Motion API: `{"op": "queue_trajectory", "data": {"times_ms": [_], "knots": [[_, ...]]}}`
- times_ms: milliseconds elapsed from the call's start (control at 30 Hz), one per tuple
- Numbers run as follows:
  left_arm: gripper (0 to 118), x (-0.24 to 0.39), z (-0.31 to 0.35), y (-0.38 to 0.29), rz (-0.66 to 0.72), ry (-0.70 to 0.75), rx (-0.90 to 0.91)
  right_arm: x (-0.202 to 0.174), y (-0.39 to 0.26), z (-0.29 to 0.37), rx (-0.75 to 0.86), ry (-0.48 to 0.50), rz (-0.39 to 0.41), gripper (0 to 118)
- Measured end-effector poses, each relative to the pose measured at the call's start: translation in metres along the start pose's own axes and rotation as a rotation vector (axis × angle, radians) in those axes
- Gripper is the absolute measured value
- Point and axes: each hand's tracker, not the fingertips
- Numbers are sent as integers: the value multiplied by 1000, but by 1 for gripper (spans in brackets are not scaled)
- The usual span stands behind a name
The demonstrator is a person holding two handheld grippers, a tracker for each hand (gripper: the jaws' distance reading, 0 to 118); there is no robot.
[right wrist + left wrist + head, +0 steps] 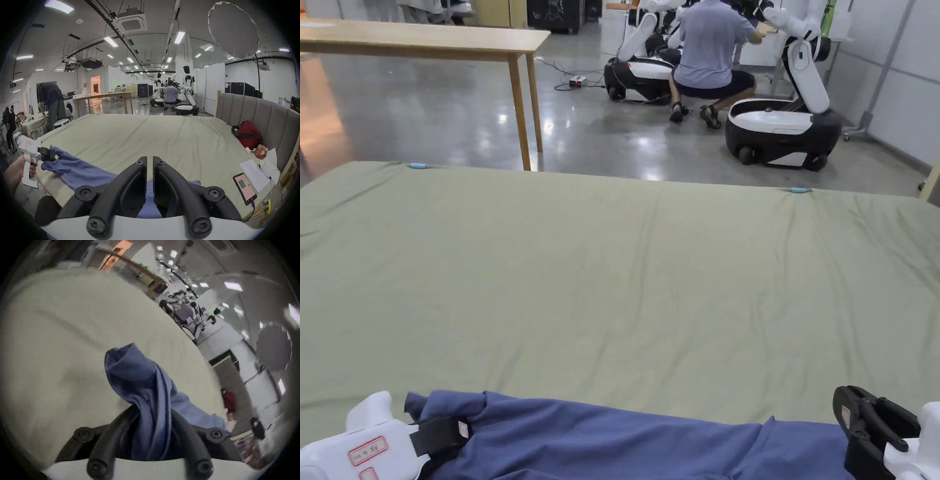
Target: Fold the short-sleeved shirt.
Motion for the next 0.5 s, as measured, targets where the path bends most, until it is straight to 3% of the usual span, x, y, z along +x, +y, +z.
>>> {"op": "queue_trajectory", "data": {"times_ms": [133, 367, 467, 500], "knots": [[7, 101, 14, -30, -288, 46, 93, 4, -5, 4, 4, 15, -22, 9], [8, 227, -61, -124, -511, -26, -43, 16, -18, 20, 19, 14, -18, 9], [8, 244, -101, -163, -587, 65, -51, 24, -26, 25, 19, 16, -8, 9], [13, 247, -112, -169, -618, 111, -68, 27, -28, 26, 17, 17, -8, 9]]}}
